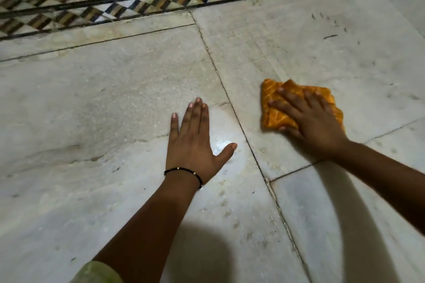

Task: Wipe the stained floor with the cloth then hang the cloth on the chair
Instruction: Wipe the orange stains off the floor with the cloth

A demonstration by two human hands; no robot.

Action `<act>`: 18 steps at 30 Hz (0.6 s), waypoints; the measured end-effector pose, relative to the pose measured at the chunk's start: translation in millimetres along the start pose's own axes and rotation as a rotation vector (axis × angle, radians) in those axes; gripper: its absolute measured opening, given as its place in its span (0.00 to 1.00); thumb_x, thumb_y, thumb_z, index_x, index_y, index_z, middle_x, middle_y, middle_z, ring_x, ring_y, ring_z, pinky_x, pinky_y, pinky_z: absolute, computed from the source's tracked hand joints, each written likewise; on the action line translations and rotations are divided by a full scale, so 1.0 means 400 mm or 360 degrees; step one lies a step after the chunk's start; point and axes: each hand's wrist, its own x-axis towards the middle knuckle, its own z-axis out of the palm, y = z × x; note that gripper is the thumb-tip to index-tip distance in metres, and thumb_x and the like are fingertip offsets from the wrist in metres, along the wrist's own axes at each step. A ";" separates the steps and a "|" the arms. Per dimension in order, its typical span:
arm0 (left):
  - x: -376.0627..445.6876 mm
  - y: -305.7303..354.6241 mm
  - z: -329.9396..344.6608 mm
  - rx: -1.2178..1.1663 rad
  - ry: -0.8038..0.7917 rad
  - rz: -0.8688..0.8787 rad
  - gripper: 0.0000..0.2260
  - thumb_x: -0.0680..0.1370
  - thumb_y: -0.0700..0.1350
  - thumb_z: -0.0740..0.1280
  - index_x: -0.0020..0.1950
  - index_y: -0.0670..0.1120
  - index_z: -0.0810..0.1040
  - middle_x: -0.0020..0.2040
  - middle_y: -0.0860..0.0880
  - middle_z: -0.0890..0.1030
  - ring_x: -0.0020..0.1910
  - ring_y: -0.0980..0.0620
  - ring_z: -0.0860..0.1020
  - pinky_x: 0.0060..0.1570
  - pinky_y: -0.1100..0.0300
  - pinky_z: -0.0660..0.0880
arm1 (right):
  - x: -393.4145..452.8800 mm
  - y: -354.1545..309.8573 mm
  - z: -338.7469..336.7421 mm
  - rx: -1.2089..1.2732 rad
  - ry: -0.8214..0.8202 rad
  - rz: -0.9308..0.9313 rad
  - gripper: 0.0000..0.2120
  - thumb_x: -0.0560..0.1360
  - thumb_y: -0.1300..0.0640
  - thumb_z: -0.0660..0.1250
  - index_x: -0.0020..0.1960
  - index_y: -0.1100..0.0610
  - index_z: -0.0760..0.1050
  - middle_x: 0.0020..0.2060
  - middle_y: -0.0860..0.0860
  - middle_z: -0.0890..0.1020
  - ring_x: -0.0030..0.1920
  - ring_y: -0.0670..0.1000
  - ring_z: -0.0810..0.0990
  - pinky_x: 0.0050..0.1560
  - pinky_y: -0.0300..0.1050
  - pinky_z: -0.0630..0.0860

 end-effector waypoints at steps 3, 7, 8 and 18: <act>0.001 0.000 -0.002 -0.0003 0.0004 -0.0003 0.44 0.72 0.72 0.47 0.77 0.44 0.43 0.78 0.47 0.44 0.76 0.51 0.42 0.74 0.46 0.39 | 0.139 0.037 -0.018 0.0134 0.0022 0.0328 0.29 0.74 0.32 0.46 0.74 0.37 0.54 0.77 0.47 0.55 0.72 0.67 0.56 0.69 0.68 0.52; 0.001 0.006 -0.005 0.0001 -0.0006 -0.0015 0.44 0.72 0.72 0.47 0.77 0.44 0.44 0.78 0.47 0.45 0.76 0.51 0.43 0.74 0.45 0.41 | 0.360 -0.047 -0.042 0.0180 0.0030 0.0538 0.28 0.77 0.33 0.51 0.74 0.38 0.54 0.77 0.50 0.53 0.72 0.67 0.55 0.68 0.69 0.52; 0.001 0.006 -0.005 0.0005 -0.0015 -0.0013 0.43 0.72 0.72 0.47 0.77 0.44 0.44 0.78 0.47 0.45 0.76 0.51 0.43 0.74 0.45 0.40 | 0.397 -0.089 -0.046 0.0166 0.0025 0.0497 0.28 0.77 0.33 0.51 0.75 0.38 0.54 0.77 0.51 0.54 0.72 0.67 0.55 0.67 0.69 0.52; 0.004 -0.002 0.001 0.0024 -0.0036 0.0000 0.44 0.71 0.72 0.45 0.77 0.44 0.45 0.78 0.47 0.46 0.77 0.51 0.44 0.74 0.45 0.42 | 0.106 -0.073 -0.011 -0.0031 0.0154 -0.0241 0.28 0.73 0.32 0.52 0.72 0.37 0.61 0.74 0.47 0.64 0.67 0.62 0.65 0.63 0.60 0.62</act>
